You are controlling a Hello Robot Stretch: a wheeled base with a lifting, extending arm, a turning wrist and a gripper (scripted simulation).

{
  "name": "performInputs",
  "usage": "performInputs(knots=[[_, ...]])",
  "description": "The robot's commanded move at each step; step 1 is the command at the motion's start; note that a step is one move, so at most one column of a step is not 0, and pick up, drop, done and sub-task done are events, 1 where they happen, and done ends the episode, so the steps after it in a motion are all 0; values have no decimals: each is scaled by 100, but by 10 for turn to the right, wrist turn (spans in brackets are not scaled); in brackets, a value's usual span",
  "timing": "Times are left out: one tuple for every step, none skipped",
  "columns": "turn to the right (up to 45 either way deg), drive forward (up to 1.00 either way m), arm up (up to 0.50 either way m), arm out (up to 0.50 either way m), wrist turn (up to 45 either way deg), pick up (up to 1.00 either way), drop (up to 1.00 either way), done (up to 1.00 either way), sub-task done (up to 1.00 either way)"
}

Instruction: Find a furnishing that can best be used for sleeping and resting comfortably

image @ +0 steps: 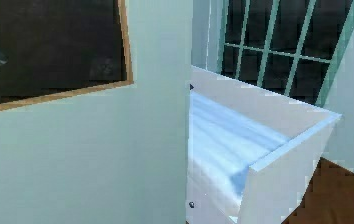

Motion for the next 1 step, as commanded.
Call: performInputs(knots=[[0, 0, 0, 0, 0, 0, 0, 100, 0]])
